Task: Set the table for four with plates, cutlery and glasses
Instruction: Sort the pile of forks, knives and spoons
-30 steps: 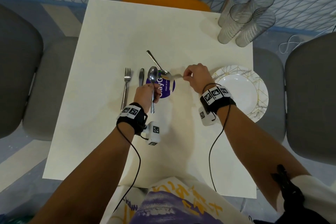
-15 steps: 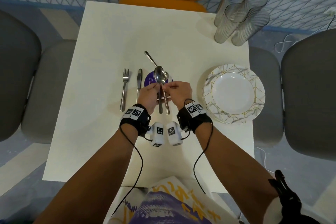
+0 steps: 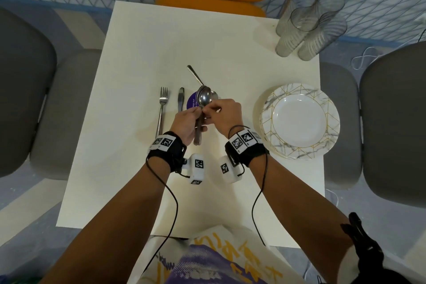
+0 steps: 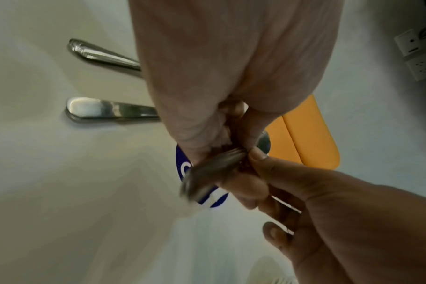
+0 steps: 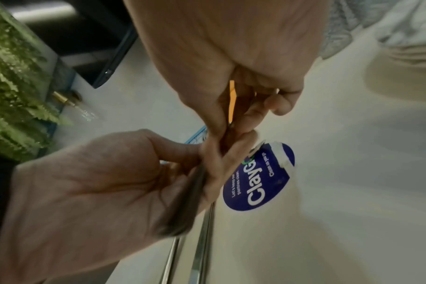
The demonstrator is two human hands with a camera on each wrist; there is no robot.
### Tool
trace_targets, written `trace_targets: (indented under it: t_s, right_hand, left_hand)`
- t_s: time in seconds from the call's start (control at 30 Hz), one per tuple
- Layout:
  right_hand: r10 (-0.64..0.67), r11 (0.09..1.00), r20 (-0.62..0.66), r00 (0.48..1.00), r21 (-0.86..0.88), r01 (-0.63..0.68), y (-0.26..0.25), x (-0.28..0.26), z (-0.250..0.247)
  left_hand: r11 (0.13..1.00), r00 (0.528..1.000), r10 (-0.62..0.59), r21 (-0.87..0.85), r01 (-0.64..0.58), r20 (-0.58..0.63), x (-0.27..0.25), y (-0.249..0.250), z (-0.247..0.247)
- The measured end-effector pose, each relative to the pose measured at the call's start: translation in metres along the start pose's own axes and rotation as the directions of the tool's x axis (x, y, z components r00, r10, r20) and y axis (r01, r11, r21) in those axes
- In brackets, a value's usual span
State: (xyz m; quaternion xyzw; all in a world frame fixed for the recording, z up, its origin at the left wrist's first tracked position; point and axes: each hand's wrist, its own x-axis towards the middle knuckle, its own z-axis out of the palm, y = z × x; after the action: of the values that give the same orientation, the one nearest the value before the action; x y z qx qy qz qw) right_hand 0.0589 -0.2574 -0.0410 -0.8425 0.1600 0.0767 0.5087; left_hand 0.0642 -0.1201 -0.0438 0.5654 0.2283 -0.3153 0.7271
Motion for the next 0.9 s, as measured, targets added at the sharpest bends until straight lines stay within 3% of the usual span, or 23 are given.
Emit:
trace_targets:
  t_s: [0.1,0.23,0.33,0.43,0.57,0.77,0.9]
  right_hand:
    - [-0.053,0.996,-0.064,0.997,-0.080,0.048,-0.003,0.018,-0.006]
    - [-0.023,0.994,-0.129,0.991,-0.104,0.010,-0.005,0.047,-0.014]
    - [0.048,0.968,-0.078,0.996,-0.243,-0.066,0.002,0.070,-0.008]
    - [0.112,0.884,0.001,0.994,-0.456,-0.099,0.007,0.084,0.003]
    - [0.124,0.828,0.022,0.992,-0.554,-0.091,0.014,0.086,0.015]
    - [0.104,0.882,-0.035,0.994,-0.458,-0.108,0.021,0.084,0.022]
    - [0.119,0.977,-0.097,0.988,-0.168,-0.134,0.020,0.075,0.004]
  left_hand:
    - [1.000,0.999,0.024,0.007,-0.023,-0.034,0.009,0.003,-0.007]
    - [0.997,0.996,-0.026,-0.077,0.020,-0.085,0.015,0.010,-0.015]
    - [0.993,0.996,-0.051,-0.110,0.043,-0.079,0.018,0.015,-0.021]
    - [0.993,0.994,-0.057,-0.112,0.046,-0.097,0.023,0.018,-0.026]
    - [0.990,0.992,-0.063,-0.130,0.048,-0.111,0.028,0.022,-0.028]
    - [0.996,0.991,-0.066,-0.068,0.059,-0.117,0.036,0.024,-0.033]
    - [0.997,0.986,-0.065,-0.040,0.060,-0.150,0.041,0.024,-0.031]
